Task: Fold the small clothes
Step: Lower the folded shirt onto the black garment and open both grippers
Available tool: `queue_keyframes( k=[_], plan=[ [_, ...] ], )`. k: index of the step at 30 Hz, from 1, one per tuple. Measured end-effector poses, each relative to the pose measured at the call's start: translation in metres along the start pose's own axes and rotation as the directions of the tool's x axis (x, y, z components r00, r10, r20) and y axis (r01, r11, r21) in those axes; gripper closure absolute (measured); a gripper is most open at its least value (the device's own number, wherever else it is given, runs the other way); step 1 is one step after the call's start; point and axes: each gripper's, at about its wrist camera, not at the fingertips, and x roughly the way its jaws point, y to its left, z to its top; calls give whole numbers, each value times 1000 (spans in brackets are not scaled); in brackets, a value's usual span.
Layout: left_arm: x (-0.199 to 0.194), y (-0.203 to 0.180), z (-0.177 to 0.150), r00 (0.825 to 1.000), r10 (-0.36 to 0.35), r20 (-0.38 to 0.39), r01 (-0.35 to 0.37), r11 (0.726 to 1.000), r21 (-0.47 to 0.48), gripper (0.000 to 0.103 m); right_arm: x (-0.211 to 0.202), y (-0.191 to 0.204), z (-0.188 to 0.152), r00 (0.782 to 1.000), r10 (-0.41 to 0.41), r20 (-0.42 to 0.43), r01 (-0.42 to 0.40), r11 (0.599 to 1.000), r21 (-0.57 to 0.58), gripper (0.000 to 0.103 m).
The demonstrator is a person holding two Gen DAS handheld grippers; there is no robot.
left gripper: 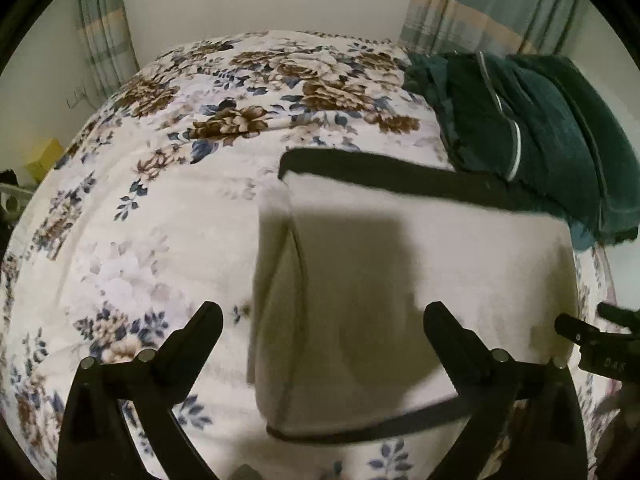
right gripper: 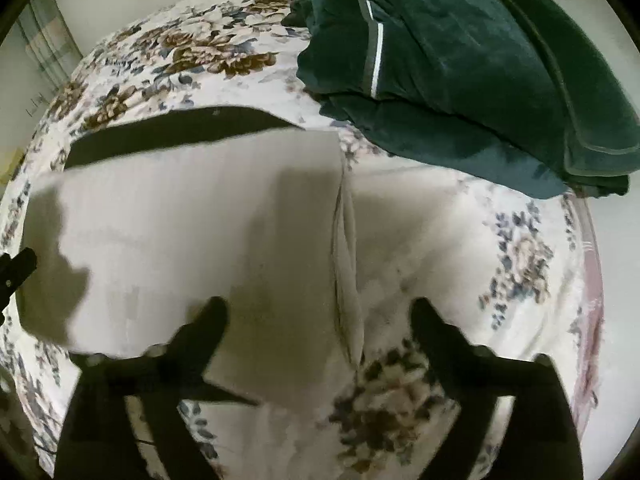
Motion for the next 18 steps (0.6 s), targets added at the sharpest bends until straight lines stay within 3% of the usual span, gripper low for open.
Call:
queue_keyframes(
  k=[9, 18],
  plan=[
    [-69, -19, -35, 999, 10, 34, -10, 1000, 4, 0, -96, 5, -55, 989, -74, 125, 75, 997, -3, 0],
    [-213, -36, -69, 983, 67, 172, -70, 997, 15, 0, -239, -18, -121, 972, -58, 229, 49, 998, 46, 0]
  ],
)
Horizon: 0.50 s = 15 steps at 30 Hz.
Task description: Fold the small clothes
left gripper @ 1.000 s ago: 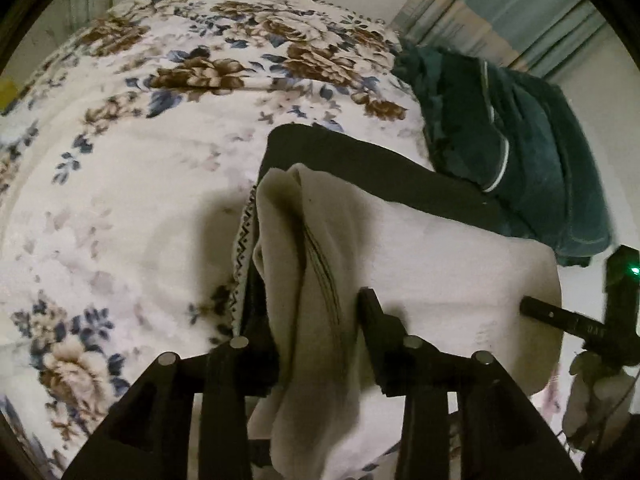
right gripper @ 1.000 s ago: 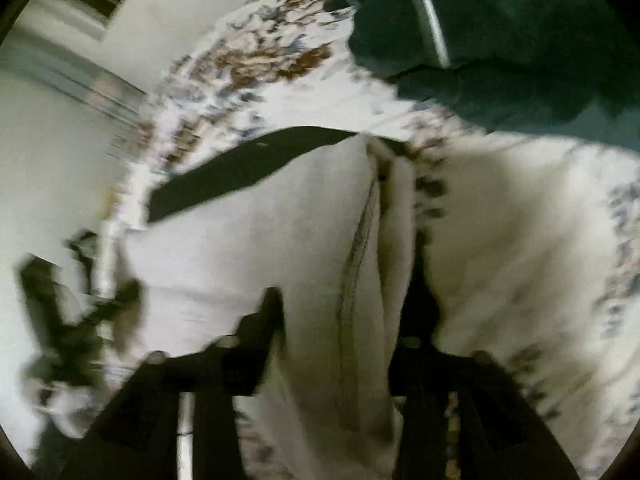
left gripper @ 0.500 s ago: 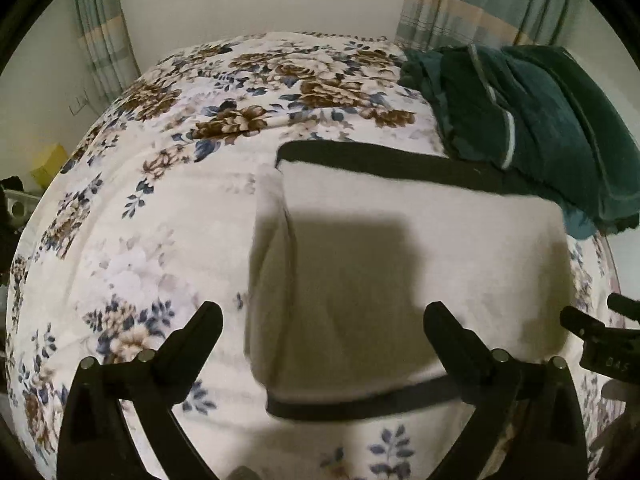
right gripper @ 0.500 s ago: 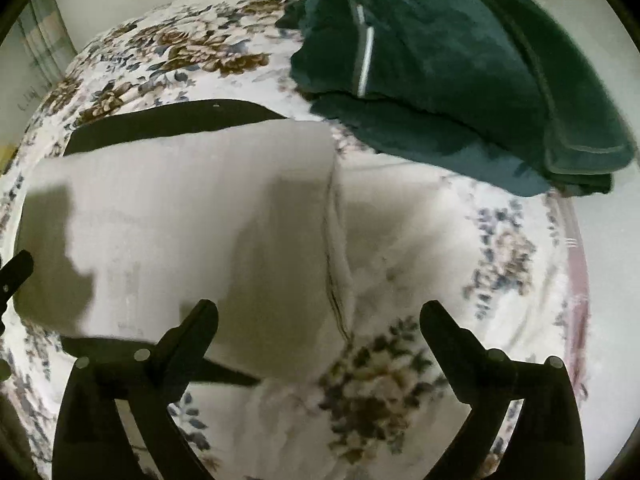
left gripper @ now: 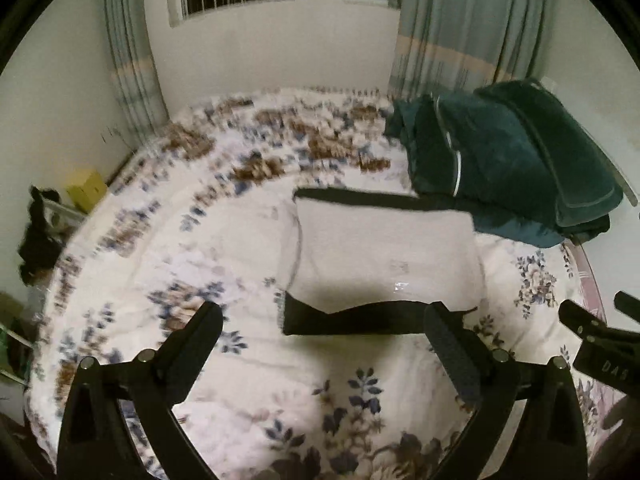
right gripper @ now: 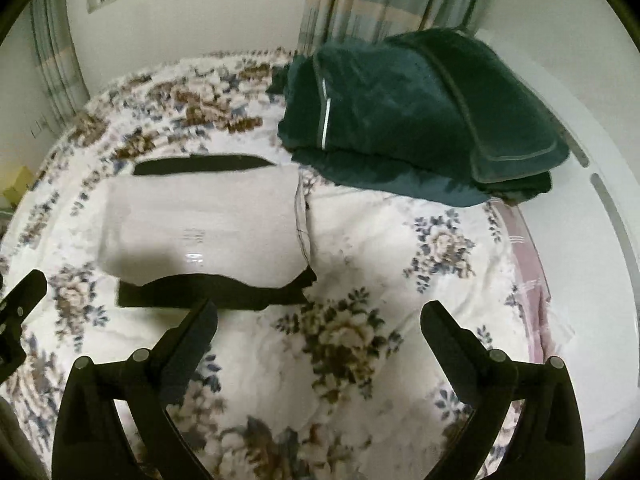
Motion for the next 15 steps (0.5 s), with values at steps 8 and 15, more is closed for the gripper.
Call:
queue_keyframes(
  k=[8, 15],
  plan=[
    [-134, -2, -16, 995, 13, 98, -12, 1000, -7, 0, -163, -22, -31, 991, 5, 132, -5, 1000, 3, 0],
    [-222, -2, -28, 985, 7, 170, -4, 1000, -16, 0, -287, -45, -65, 971, 11, 240, -13, 1000, 6, 0]
  ],
)
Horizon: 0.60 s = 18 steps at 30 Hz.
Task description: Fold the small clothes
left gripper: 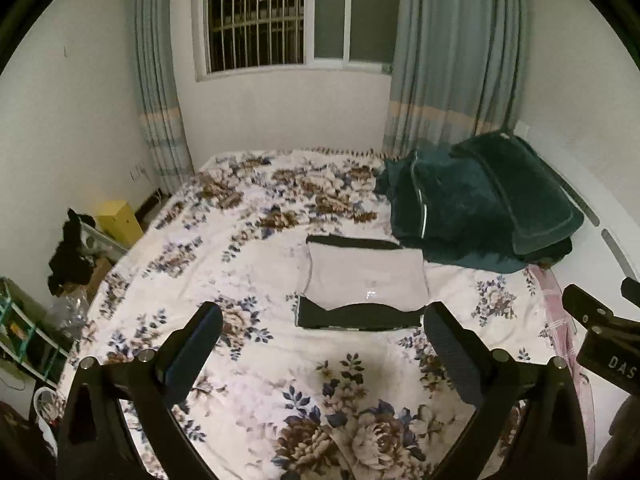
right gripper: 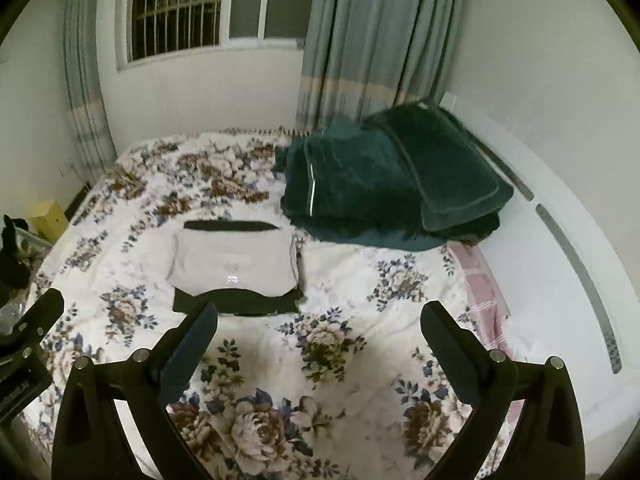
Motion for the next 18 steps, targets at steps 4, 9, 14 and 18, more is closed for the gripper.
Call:
queue_keyframes(
  k=[4, 9, 14, 18],
  plan=[
    [-40, 0, 1, 999, -18, 38, 18, 1000, -11, 0, -51, -10, -5, 999, 13, 38, -13, 1000, 2, 0],
    [-72, -2, -3, 997, -22, 68, 22, 1000, -1, 0, -104, -20, -12, 996, 21, 84, -22, 1000, 10, 0],
    [-95, -2, -8, 996, -29, 89, 30, 1000, -3, 0, -130, -29, -16, 994, 33, 105, -35, 999, 13, 0],
    [-101, -4, -12, 995, -23, 93, 23, 1000, -1, 0, -140, -34, -19, 993, 42, 111, -43, 999, 12, 0]
  ],
)
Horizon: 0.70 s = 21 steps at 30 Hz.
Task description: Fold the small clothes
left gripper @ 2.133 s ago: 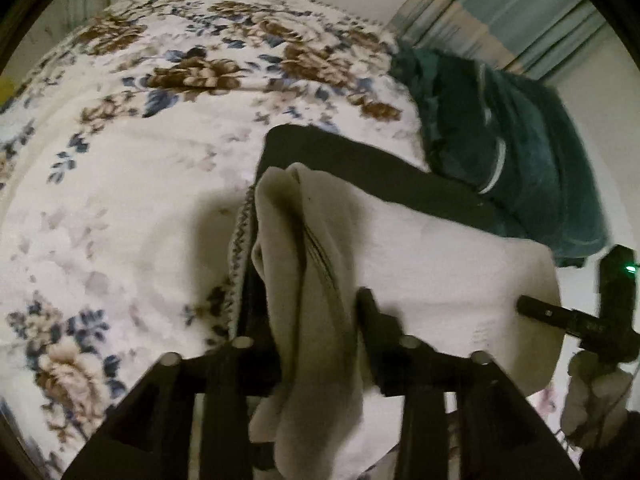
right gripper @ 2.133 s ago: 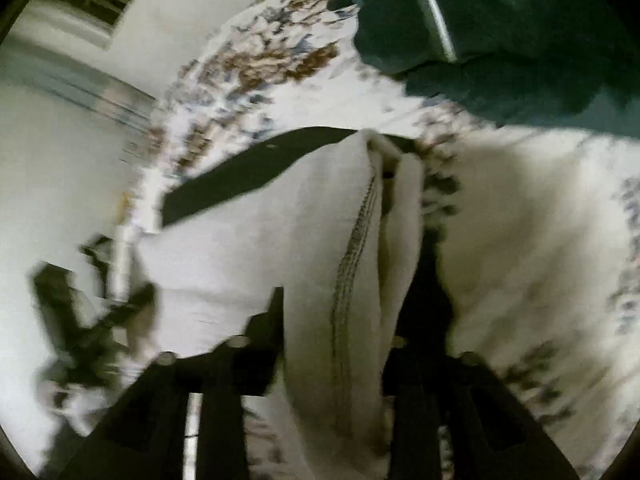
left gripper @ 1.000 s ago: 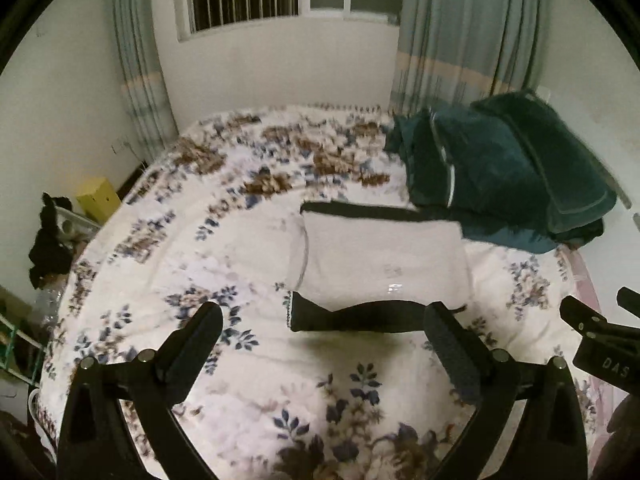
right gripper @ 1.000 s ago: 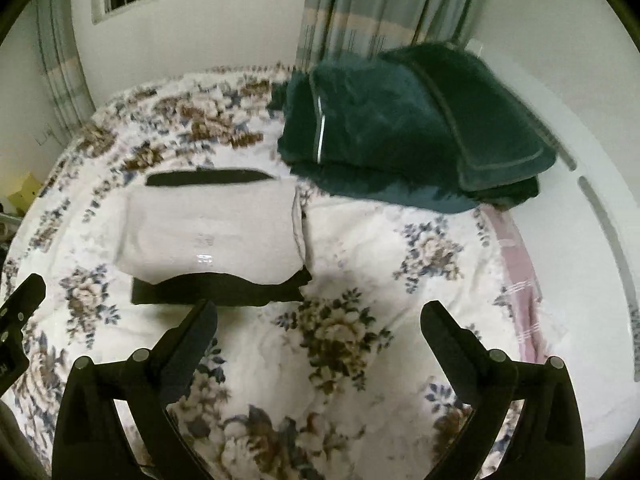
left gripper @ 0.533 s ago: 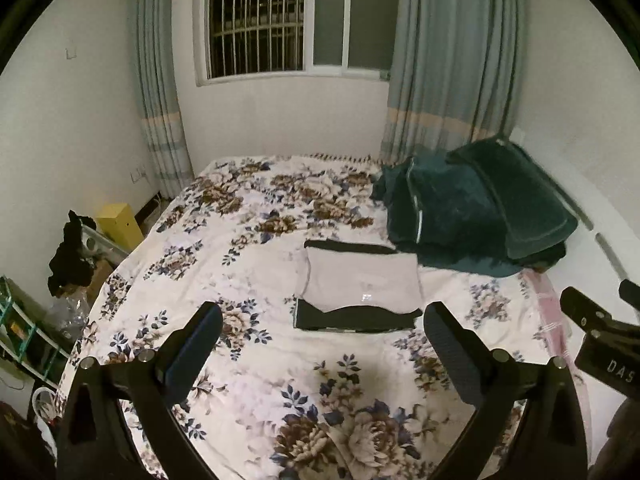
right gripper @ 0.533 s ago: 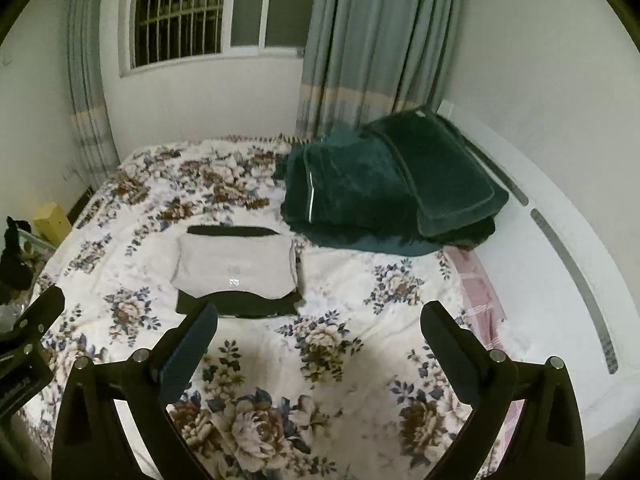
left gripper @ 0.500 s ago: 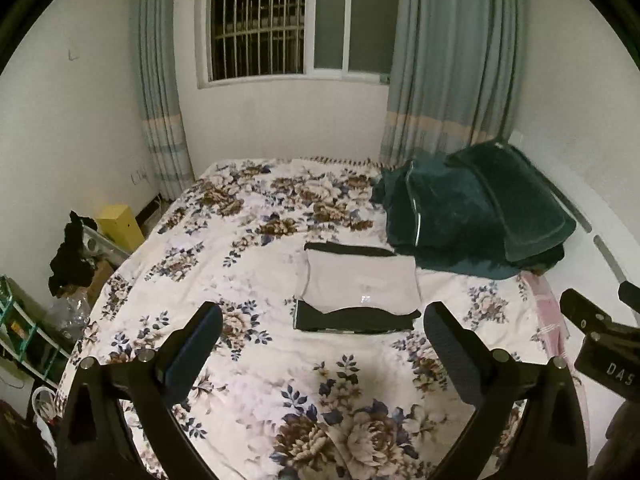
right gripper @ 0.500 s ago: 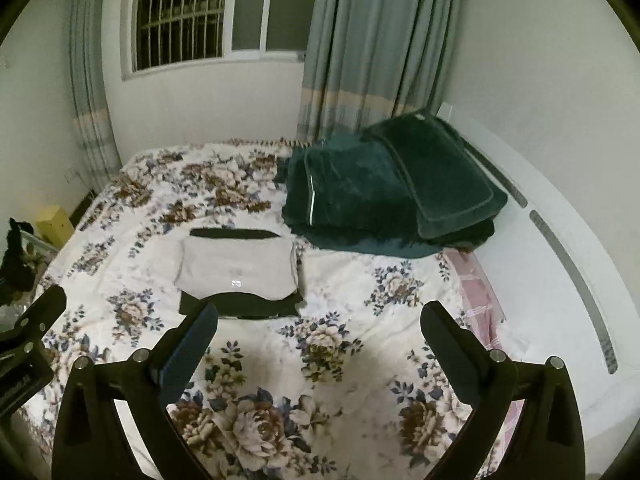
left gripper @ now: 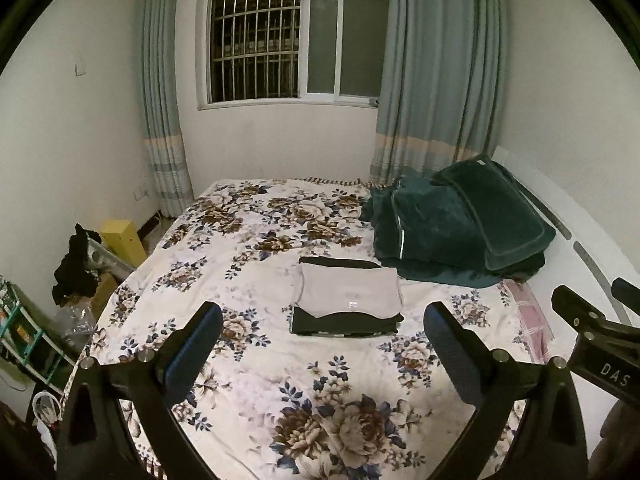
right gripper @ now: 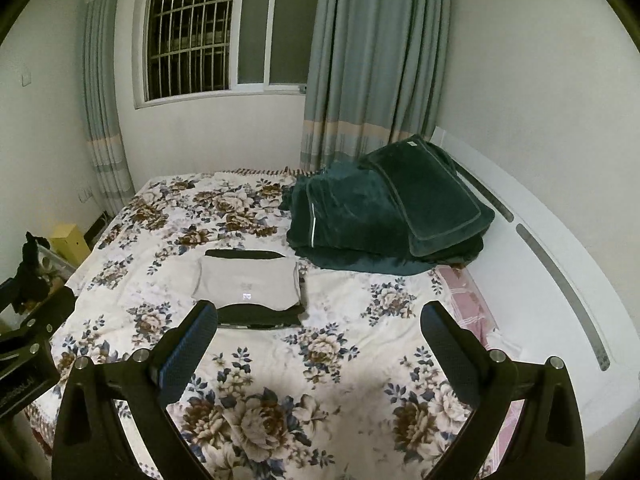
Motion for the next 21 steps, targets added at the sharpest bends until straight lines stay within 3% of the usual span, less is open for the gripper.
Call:
queue_keyframes(
  k=[21],
  plan=[
    [-19, -6, -4, 1000, 16, 10, -16, 1000, 7, 0, -3, -5, -1, 1000, 19, 0, -19, 1000, -10, 0]
  ],
)
